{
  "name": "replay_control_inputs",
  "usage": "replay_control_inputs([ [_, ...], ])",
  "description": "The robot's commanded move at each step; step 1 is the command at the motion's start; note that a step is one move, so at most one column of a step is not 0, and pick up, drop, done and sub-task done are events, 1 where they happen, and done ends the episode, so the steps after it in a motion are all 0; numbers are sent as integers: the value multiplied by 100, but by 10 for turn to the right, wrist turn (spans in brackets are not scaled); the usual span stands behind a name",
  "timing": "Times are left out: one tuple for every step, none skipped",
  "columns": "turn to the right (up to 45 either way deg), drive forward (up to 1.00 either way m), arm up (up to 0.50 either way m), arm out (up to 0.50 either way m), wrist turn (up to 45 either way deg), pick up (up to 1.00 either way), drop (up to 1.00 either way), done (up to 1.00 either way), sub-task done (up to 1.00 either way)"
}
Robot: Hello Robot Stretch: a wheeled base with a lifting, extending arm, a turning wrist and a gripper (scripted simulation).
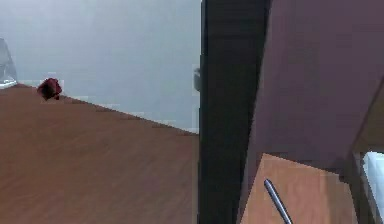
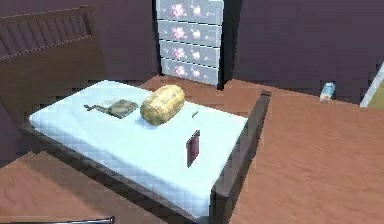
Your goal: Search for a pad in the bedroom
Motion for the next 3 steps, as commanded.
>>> replay_control_inputs([
  [-450,0,0,0,0,0,0,0,0],
  [-150,0,0,0,0,0,0,0,0],
  [0,100,0,0,0,0,0,0,0],
])
